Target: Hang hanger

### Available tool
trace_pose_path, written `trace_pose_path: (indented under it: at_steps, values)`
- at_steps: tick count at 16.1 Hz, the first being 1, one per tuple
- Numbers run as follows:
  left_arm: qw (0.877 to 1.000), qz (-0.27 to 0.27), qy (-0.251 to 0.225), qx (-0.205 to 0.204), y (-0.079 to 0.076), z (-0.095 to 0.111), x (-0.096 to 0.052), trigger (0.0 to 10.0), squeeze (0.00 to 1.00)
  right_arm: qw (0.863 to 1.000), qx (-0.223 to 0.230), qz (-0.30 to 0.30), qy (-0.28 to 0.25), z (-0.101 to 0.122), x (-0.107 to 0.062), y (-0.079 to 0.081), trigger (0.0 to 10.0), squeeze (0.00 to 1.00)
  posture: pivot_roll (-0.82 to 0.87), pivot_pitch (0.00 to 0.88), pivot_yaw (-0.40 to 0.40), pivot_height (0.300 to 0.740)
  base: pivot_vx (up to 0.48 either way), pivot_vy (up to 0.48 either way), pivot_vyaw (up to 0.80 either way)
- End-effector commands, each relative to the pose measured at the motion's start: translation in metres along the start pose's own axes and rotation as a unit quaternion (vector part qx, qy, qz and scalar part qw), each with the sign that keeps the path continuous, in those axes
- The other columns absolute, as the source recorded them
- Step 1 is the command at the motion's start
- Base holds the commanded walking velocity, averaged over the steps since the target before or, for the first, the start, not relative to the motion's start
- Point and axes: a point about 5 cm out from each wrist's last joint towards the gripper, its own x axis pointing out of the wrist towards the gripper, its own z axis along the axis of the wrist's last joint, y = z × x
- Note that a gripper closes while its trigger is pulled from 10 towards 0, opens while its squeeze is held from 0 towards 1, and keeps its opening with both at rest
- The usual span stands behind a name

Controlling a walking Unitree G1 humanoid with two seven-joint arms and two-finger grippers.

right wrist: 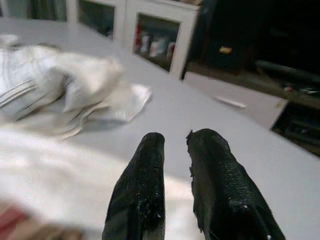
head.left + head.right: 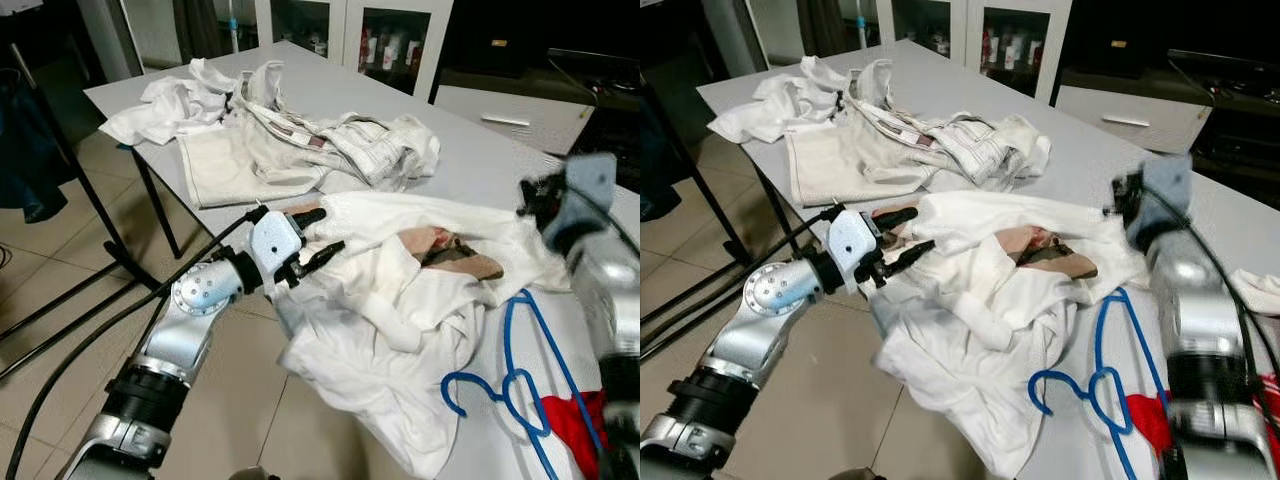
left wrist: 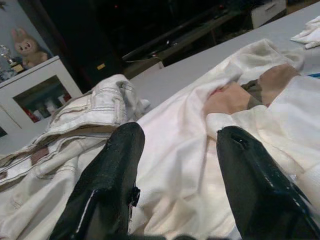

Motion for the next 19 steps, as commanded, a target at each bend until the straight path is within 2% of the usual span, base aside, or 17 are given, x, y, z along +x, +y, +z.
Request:
trace_pose_path:
  at_steps: [1,2,3,4,7,8,9,12,13,14,16,19]
  values:
    - [1.000,0.006,-0.002,-0.001,0.003,0.002,0.001,10.0,0.00,0.997,0.004,0.072,-0.019,0.009,-0.007,0.020,10.0,0.17,0.00,0.000,0.017,0.723,0.000,0.000,0.00]
    - [1.000,0.006,-0.002,-0.002,0.003,0.001,0.001,10.0,0.00,0.996,0.006,0.089,-0.023,0.010,-0.010,0.024,10.0,0.17,0.00,0.000,0.017,0.723,0.000,0.000,0.00]
    - [1.000,0.006,-0.002,-0.003,0.002,0.001,0.001,10.0,0.00,0.991,0.000,0.135,-0.025,0.010,-0.021,0.039,10.0,0.13,0.00,0.000,0.021,0.723,0.000,0.000,0.00]
    - [1.000,0.005,-0.002,-0.004,0.002,0.001,0.002,10.0,0.00,0.987,-0.006,0.157,-0.022,0.008,-0.027,0.045,10.0,0.00,0.00,0.000,0.021,0.723,0.000,0.000,0.00]
    - [1.000,0.002,-0.004,-0.005,0.001,0.001,0.003,10.0,0.00,0.984,-0.022,0.179,-0.017,0.008,-0.037,0.055,10.0,0.00,-0.01,0.000,0.025,0.723,0.000,0.000,0.00]
    - [1.000,0.001,-0.004,-0.005,0.001,0.002,0.004,10.0,0.00,0.982,-0.035,0.185,-0.016,0.009,-0.041,0.058,10.0,0.57,-0.01,0.000,0.025,0.723,0.000,0.000,0.00]
    - [1.000,0.000,-0.004,-0.006,0.000,0.001,0.004,10.0,0.00,0.978,-0.062,0.201,-0.009,0.007,-0.046,0.064,10.0,1.00,-0.01,0.000,0.020,0.723,0.000,0.000,0.00]
    - [1.000,0.008,0.002,-0.012,0.001,-0.003,0.002,10.0,0.00,0.968,-0.111,0.223,0.012,-0.006,-0.050,0.077,10.0,1.00,-0.01,0.000,0.016,0.723,0.000,0.000,0.00]
    - [1.000,0.016,0.002,-0.021,0.001,-0.004,0.002,10.0,0.00,0.965,-0.121,0.230,0.018,-0.011,-0.051,0.083,10.0,0.54,0.00,0.000,0.014,0.723,0.000,0.000,0.00]
    - [0.999,0.020,0.001,-0.025,0.001,-0.005,0.002,10.0,0.00,0.965,-0.123,0.232,0.020,-0.013,-0.051,0.088,10.0,0.00,0.00,0.000,0.013,0.723,0.000,0.000,0.00]
    - [0.999,0.020,0.001,-0.025,0.000,-0.006,0.001,10.0,0.00,0.964,-0.131,0.232,0.022,-0.016,-0.049,0.094,10.0,0.00,0.00,0.000,0.011,0.723,0.000,0.000,0.00]
    - [0.999,0.023,-0.001,-0.024,0.001,-0.005,0.003,10.0,0.00,0.958,-0.169,0.230,0.033,-0.025,-0.045,0.109,10.0,0.00,0.01,0.000,0.013,0.723,0.000,0.000,0.00]
